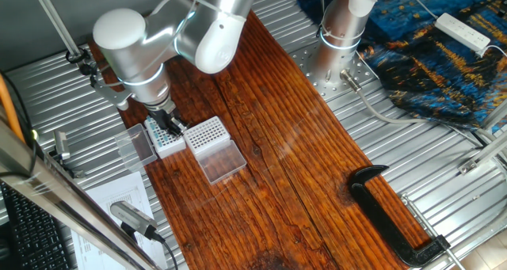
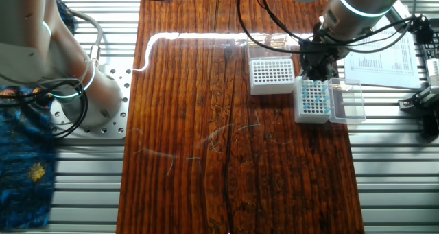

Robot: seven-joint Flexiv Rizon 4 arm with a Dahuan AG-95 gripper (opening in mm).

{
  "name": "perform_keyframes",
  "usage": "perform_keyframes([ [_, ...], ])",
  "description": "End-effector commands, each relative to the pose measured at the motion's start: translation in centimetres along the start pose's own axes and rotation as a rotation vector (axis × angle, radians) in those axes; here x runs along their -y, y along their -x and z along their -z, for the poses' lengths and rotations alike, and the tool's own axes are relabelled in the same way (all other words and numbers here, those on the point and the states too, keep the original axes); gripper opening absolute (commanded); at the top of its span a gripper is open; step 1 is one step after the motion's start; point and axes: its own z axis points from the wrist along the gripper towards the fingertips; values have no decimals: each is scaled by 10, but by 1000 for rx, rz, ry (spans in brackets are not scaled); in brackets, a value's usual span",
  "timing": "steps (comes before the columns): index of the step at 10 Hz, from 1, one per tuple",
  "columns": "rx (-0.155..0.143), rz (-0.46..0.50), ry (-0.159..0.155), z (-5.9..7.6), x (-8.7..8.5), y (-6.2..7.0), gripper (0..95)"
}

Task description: Transfer all medium pipette tips from one holder to another

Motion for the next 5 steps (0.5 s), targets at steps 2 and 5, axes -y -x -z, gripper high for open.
perform_keyframes([
  [2,-6,-11,-3,4,-1,0,0],
  [5,-15,-20,-1,13,-2,0,0],
])
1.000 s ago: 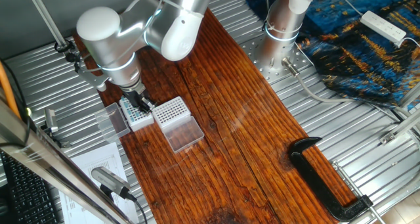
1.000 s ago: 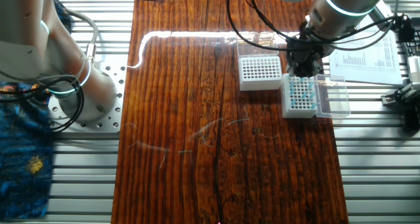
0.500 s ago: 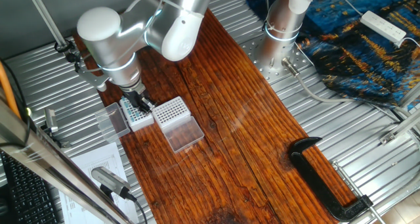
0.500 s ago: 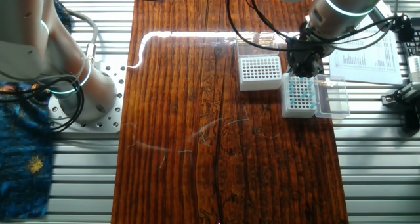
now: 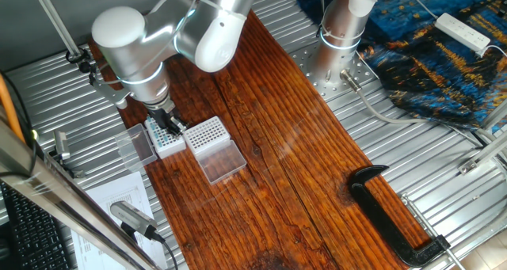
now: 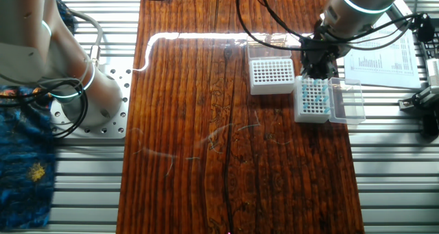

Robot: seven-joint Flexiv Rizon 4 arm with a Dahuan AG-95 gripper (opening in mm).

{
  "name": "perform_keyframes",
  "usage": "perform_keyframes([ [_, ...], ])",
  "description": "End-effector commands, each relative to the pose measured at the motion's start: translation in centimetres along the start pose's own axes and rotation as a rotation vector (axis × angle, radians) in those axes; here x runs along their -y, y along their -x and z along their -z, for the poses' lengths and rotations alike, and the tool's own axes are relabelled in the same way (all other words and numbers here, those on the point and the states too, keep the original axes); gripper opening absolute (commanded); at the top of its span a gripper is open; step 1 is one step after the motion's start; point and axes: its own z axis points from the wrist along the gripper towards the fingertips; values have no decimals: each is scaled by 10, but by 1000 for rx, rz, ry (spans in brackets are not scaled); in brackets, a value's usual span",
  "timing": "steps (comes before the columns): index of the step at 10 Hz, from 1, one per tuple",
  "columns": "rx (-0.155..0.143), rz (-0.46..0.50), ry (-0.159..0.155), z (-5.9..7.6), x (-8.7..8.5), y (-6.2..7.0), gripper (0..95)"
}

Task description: Transfer all medium pipette tips from one holder to another

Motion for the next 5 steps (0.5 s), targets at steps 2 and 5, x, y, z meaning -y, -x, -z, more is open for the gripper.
perform_keyframes([
  [2,-21,1,-4,14,-2,0,0],
  [5,-23,1,-3,31,-5,-1,0],
])
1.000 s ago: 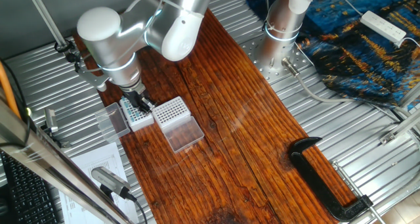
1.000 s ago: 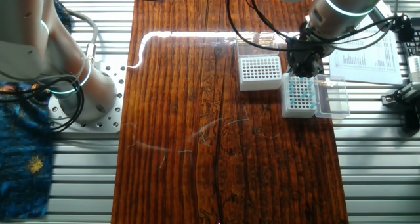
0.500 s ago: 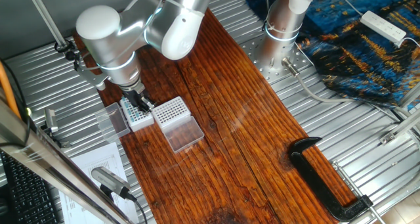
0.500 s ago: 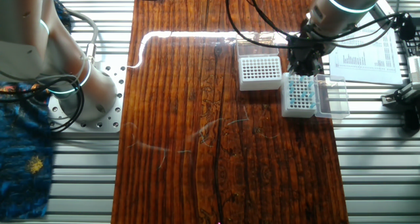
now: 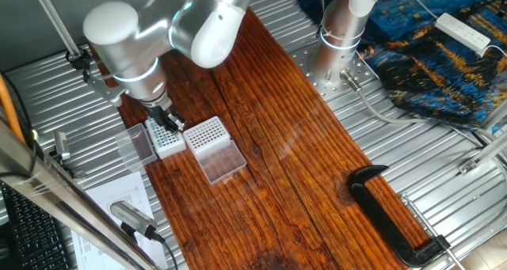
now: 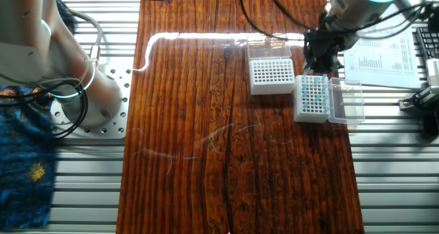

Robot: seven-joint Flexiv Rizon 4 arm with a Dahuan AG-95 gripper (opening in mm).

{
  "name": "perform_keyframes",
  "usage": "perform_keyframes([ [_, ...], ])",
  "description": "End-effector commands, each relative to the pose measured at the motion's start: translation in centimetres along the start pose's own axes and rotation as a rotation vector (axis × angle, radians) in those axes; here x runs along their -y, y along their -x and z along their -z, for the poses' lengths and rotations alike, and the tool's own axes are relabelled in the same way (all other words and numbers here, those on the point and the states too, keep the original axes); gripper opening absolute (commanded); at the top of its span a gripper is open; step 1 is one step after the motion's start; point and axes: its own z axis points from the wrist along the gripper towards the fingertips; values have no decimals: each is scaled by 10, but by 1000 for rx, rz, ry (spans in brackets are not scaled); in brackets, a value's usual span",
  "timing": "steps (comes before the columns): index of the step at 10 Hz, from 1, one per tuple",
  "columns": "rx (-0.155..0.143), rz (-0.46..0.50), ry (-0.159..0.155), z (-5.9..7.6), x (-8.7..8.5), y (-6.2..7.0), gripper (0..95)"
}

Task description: Transfer all medium pipette tips from one holder to another

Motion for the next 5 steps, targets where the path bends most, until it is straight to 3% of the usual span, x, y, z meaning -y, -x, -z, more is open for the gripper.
perform_keyframes([
  [1,-2,1,-1,8,-2,-1,0],
  [5,-9,-8,4,29,-13,-4,0],
])
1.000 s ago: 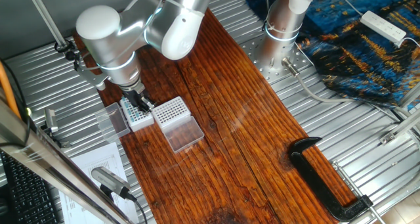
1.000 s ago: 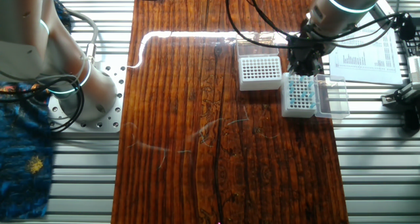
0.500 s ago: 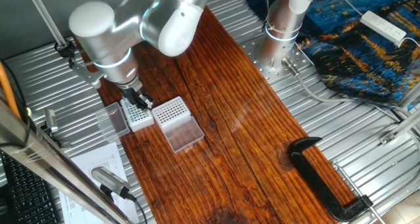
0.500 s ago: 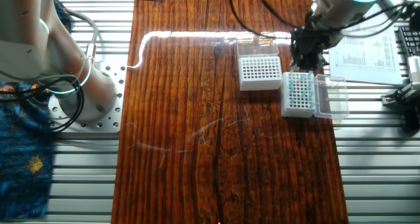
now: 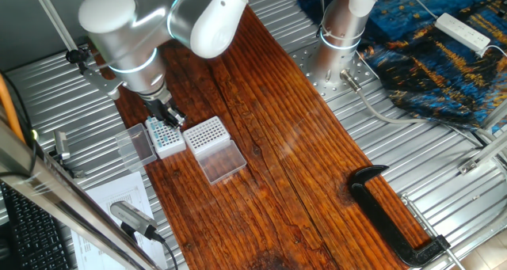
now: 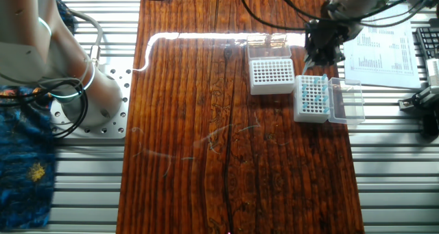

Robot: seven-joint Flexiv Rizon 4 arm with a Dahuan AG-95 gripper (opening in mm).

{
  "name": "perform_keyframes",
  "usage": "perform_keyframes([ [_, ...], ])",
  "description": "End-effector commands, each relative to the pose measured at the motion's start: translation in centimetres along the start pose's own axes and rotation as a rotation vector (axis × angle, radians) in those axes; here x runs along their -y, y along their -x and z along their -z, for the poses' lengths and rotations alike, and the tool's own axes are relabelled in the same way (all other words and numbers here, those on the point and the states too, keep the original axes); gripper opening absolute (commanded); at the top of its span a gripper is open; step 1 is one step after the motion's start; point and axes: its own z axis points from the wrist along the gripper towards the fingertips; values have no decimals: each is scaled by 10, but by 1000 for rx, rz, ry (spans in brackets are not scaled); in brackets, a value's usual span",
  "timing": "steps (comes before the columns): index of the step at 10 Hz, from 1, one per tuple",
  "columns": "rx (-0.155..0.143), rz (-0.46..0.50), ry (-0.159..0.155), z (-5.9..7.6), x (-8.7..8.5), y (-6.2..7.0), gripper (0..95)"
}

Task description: Transfer all medium pipette tips from one holder to another

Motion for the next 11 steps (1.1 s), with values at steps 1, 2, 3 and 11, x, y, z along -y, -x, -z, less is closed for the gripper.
perform_keyframes([
  [1,4,-12,1,5,-6,-1,0],
  [2,4,-25,1,7,-13,-1,0],
  [3,4,-30,2,8,-18,-2,0],
  [11,7,-77,49,1,-53,-52,0],
])
